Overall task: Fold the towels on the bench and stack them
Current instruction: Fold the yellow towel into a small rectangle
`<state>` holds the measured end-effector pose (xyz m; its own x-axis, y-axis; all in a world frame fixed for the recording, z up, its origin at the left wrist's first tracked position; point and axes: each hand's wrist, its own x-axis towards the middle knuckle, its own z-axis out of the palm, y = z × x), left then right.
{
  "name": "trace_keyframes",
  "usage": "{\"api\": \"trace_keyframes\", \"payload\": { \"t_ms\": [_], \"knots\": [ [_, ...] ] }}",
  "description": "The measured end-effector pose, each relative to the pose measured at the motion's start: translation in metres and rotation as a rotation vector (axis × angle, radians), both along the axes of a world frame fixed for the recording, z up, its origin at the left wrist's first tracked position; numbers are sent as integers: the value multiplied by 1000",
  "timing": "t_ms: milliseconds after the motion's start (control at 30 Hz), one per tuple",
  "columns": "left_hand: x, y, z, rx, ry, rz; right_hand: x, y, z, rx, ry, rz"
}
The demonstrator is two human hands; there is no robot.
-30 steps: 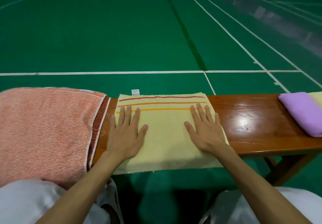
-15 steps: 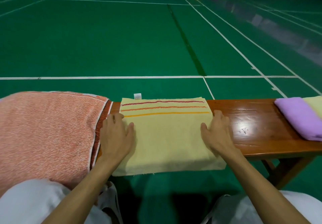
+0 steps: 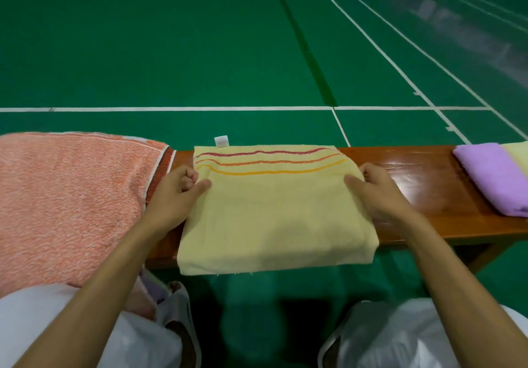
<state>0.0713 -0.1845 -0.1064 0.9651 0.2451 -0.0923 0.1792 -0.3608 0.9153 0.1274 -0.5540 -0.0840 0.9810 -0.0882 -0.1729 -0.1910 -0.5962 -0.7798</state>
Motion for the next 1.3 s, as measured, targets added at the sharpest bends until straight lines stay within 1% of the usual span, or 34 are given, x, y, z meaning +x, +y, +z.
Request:
{"api": "trace_keyframes", "payload": {
  "t_ms": [67, 100, 167, 233, 267, 333, 433, 533, 633, 700, 767, 833, 867, 967, 1000, 1067, 1133, 1200, 1233, 1267, 1300],
  "knots": [
    [0, 1, 9, -214, 96, -7, -7, -3, 10, 237, -27, -24],
    [0, 1, 13, -270, 115, -33, -10, -4, 15, 331, -18, -9],
    [-2, 2, 21, -327, 119, -126, -16, -10, 21, 434, 7, 104],
    [-4, 6, 27, -344, 140, -220, -17, -16, 25, 471, 27, 219],
    [-5, 9, 29, -305, 151, -240, -17, -19, 25, 462, 31, 248],
    [-6, 14, 31, -139, 144, -231, -17, -23, 25, 405, 15, 256],
    [-8, 20, 32, 66, 110, -174, -18, -27, 28, 222, -23, 290],
    [-11, 23, 35, 173, 79, -102, -19, -31, 32, 78, -60, 307],
    [-14, 23, 42, 301, 10, 3, -19, -35, 37, -74, -146, 308],
    [-17, 22, 51, 341, -19, 13, -22, -36, 45, -165, -193, 306],
    [-18, 20, 55, 273, -20, -14, -22, -38, 52, -205, -212, 264],
    [-17, 17, 56, 161, 2, -12, -19, -38, 54, -173, -270, 205],
    [-15, 15, 57, 92, 17, -12, -15, -36, 53, -82, -285, 165],
    [-5, 10, 59, -188, 33, -32, -5, -21, 49, 318, -270, 34],
    [-2, 10, 60, -262, 11, -44, -3, -15, 48, 388, -288, 12],
    [4, 10, 62, -357, -95, -35, 2, -10, 49, 430, -400, -12],
    [5, 9, 67, -377, -201, -3, 6, -12, 52, 474, -524, -10],
    [-1, 12, 71, -360, -256, -2, 4, -18, 55, 491, -580, 39],
    [-6, 14, 73, -343, -258, -26, 1, -22, 55, 460, -585, 77],
    [-11, 17, 72, -278, -231, -64, -2, -27, 54, 420, -559, 119],
    [-16, 20, 70, -157, -190, -114, -6, -31, 55, 369, -502, 164]
  ]
}}
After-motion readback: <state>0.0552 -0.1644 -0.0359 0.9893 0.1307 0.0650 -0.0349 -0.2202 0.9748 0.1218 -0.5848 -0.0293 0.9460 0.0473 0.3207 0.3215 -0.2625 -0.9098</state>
